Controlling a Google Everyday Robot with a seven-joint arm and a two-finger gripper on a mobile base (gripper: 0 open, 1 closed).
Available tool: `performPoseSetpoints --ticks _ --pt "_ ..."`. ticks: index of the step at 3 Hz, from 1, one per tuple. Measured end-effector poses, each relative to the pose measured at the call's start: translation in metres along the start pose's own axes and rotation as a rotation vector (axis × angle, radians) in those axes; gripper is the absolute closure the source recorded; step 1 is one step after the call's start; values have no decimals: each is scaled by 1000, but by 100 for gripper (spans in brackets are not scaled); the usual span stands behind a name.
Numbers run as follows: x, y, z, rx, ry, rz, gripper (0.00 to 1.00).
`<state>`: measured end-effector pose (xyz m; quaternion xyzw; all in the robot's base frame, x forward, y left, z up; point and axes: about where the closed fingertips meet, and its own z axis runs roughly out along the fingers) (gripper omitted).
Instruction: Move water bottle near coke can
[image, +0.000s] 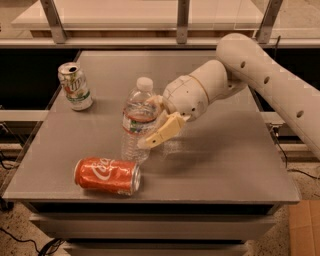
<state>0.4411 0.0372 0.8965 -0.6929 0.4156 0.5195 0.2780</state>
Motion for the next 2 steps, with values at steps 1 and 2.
performPoseSetpoints --ticks 1,2 --pt "-1 -2 -2 -2 -12 -7 0" --pt "-2 -2 -3 -2 -14 -10 0"
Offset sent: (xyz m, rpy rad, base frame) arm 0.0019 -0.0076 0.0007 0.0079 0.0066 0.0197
